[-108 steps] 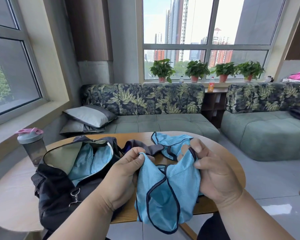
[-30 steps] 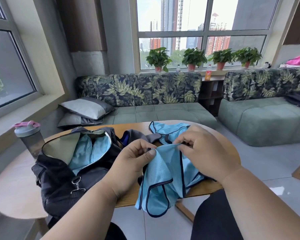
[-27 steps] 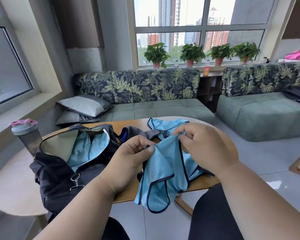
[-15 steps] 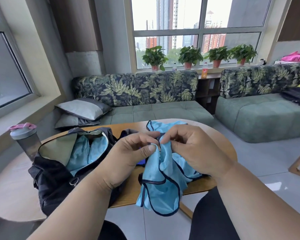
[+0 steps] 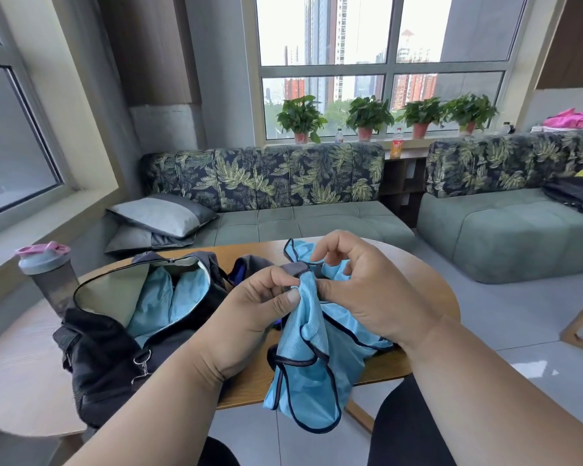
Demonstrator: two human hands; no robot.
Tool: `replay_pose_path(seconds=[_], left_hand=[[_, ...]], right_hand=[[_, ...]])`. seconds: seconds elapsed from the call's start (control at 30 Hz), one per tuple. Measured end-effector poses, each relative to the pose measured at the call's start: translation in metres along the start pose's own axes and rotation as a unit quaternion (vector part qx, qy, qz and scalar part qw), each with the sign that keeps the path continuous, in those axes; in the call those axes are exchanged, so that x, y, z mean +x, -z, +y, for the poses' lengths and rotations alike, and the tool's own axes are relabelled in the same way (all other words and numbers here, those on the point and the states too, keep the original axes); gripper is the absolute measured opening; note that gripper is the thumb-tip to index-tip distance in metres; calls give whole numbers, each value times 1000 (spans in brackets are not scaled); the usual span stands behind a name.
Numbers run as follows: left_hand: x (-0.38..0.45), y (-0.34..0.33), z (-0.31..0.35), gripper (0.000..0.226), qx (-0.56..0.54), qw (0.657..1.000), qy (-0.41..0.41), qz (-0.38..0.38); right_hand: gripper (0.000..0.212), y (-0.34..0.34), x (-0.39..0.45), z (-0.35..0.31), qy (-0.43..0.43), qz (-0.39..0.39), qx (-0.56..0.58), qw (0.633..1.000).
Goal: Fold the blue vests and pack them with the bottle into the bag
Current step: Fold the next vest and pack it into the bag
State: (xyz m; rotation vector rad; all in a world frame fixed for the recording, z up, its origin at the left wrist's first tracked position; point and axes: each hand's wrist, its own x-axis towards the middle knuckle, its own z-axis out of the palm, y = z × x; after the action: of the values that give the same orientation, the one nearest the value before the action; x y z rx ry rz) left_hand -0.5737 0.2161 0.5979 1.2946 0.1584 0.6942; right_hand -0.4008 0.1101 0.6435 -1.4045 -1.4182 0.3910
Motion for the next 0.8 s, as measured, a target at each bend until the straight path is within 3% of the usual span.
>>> replay_pose_path(seconds=[0.13,0.23,0.33,0.47,0.6,0.8], left_hand=[[1,-5,1,16,-11,1000,-5,27],[5,-7,6,8,-19,994,-23,104],[9,-5,13,13,-42,983,-55,171],[11,-14,22,12,-59,972,-74,217],[13,-23,24,7,-60,964,-63,253],[11,-29,28,9,-58,961,-69,261]], right_hand=[[30,-1,1,1,-11,27,21,999],[29,-4,-2,8,-17,63,83,994],[23,-2,-13,11,-22,33,128,991],[18,-14,-33,13,-45,-19,93,994],[11,-27,-42,13,-57,2,71,996],[20,-46,-53,14,-108,0,53,993]])
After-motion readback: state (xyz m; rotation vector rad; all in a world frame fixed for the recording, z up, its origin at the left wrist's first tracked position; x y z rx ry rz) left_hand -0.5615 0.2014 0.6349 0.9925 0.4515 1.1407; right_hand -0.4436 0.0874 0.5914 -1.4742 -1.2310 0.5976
